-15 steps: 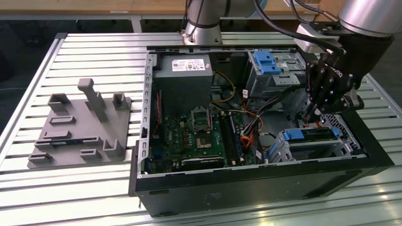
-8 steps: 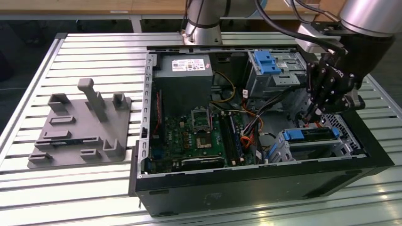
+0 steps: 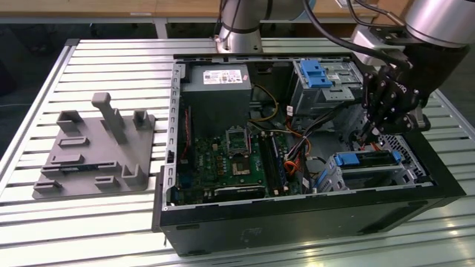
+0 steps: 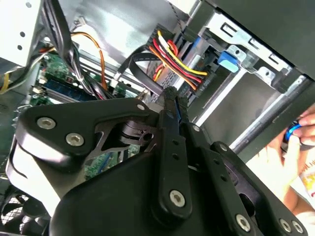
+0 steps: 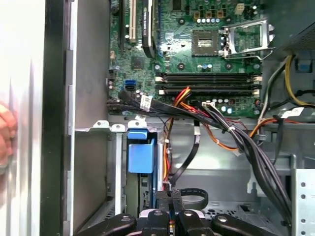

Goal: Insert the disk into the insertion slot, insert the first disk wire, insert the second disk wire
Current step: 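Insert the second disk wire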

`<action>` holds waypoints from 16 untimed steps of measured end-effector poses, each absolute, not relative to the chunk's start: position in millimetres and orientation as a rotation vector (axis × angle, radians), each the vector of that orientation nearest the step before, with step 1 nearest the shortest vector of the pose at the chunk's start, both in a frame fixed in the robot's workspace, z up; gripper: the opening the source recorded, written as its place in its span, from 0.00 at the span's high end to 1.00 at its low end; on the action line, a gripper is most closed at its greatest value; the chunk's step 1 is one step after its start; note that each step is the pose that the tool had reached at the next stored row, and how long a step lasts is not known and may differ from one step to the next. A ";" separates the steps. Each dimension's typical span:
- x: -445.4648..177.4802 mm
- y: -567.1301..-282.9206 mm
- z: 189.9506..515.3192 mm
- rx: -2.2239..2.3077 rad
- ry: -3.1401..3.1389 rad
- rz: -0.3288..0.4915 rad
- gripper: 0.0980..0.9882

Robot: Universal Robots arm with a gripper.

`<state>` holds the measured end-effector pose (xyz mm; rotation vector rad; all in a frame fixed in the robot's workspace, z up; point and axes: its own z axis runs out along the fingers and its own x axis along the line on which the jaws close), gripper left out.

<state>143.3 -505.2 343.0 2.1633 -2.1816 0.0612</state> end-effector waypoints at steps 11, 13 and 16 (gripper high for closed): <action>143.3 -522.3 342.9 2.167 -2.198 0.039 0.95; 143.3 -524.2 342.9 2.171 -2.203 0.029 0.95; 143.3 -525.7 342.8 2.173 -2.208 0.022 0.95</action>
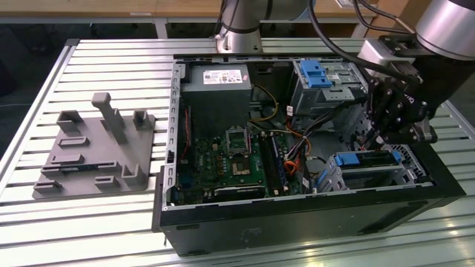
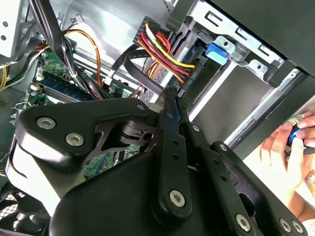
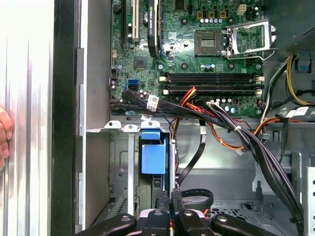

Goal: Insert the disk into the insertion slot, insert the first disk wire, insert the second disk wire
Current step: 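Insert the second disk wire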

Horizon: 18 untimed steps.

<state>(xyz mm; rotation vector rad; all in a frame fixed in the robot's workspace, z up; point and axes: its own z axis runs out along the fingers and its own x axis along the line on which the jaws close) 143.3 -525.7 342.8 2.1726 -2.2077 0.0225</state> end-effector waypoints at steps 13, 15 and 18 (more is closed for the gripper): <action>143.5 -533.5 341.6 2.175 -2.220 0.005 0.95; 143.8 -533.5 341.5 2.175 -2.220 0.005 0.95; 143.9 -533.5 340.7 2.175 -2.220 0.005 0.95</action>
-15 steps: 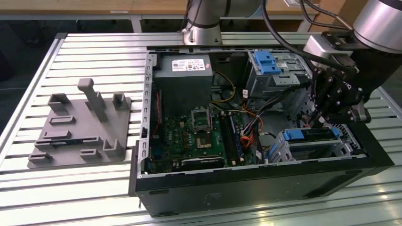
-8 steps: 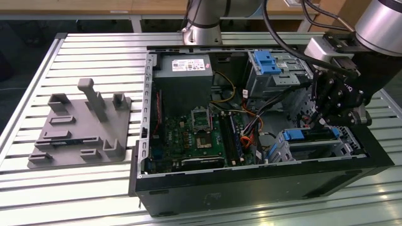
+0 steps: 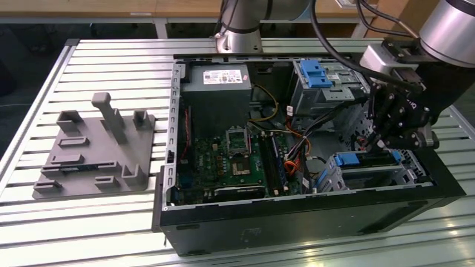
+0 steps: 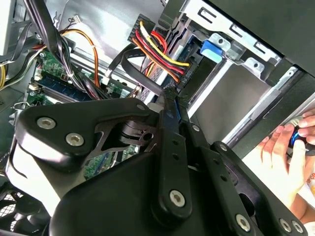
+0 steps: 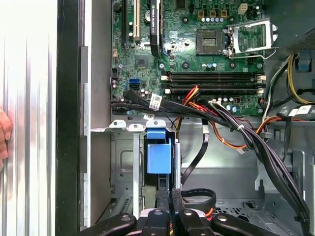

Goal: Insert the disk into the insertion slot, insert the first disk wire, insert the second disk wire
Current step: 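Insert the second disk wire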

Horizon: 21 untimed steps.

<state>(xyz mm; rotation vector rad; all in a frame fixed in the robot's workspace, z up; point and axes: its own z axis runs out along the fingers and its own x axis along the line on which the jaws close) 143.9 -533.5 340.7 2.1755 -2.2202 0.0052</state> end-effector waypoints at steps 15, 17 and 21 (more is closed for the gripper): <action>144.0 -535.0 337.2 2.176 -2.220 0.005 0.95; 144.3 -535.0 336.8 2.176 -2.220 0.005 0.95; 144.5 -535.0 335.5 2.176 -2.219 0.005 0.95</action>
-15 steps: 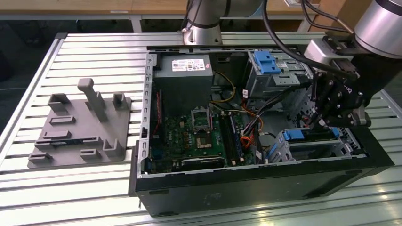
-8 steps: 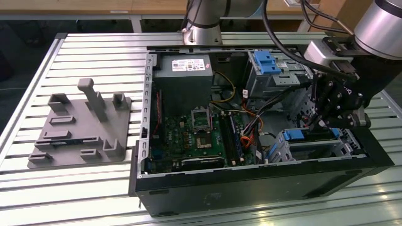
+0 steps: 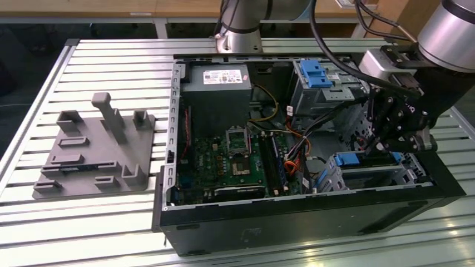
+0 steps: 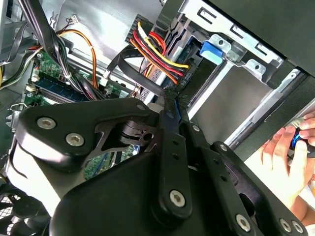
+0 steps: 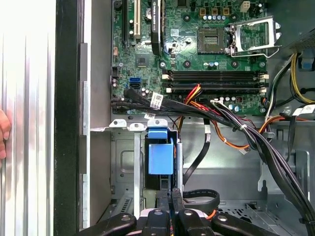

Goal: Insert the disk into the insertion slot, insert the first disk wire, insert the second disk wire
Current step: 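Insert the second disk wire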

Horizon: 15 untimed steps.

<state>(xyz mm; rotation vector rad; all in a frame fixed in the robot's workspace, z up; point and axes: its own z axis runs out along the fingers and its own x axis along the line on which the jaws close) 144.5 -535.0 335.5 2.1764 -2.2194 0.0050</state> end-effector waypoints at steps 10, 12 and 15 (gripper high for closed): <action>144.7 -535.0 332.5 2.178 -2.217 0.005 0.95; 144.8 -535.2 331.8 2.179 -2.217 0.005 0.95; 144.8 -535.7 330.6 2.180 -2.216 0.005 0.95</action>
